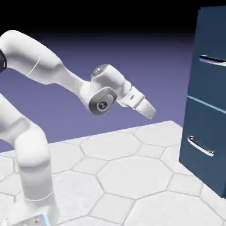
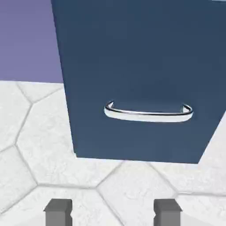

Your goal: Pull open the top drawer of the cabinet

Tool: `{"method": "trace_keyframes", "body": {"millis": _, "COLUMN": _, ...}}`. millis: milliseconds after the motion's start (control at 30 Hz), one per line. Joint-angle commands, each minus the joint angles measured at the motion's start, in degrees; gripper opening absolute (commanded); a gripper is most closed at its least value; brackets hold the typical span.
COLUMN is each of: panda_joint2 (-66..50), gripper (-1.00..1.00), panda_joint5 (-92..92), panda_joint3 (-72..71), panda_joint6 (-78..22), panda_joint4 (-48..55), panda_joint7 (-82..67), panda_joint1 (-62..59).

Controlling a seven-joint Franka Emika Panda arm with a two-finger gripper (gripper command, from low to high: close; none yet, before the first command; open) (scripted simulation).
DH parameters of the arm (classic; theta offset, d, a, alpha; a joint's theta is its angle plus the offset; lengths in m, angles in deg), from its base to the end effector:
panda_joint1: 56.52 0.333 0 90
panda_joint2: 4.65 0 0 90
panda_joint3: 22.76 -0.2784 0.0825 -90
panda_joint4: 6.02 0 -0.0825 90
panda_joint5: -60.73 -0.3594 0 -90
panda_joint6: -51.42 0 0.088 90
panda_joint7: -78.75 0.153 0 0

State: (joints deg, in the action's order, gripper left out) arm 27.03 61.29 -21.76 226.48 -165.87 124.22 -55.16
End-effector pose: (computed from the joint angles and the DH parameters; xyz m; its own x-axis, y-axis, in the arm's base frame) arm 0.4294 0.0038 0.4157 0.4899 -0.7064 0.5109 -0.4767 -0.7077 -0.5215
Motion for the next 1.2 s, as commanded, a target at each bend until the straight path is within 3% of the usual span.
{"method": "trace_keyframes", "body": {"millis": 0, "panda_joint2": -0.8, "gripper": 0.0, "panda_joint5": 0.5, "panda_joint3": 0.8, "panda_joint6": 0.9, "panda_joint4": 1.0, "panda_joint7": 2.5, "panda_joint1": 0.6}}
{"method": "trace_keyframes", "body": {"millis": 1167, "panda_joint2": -29.4, "gripper": 0.0, "panda_joint5": 16.7, "panda_joint3": 29.9, "panda_joint6": 31.4, "panda_joint4": 34.3, "panda_joint7": 89.7, "panda_joint1": 20.2}}
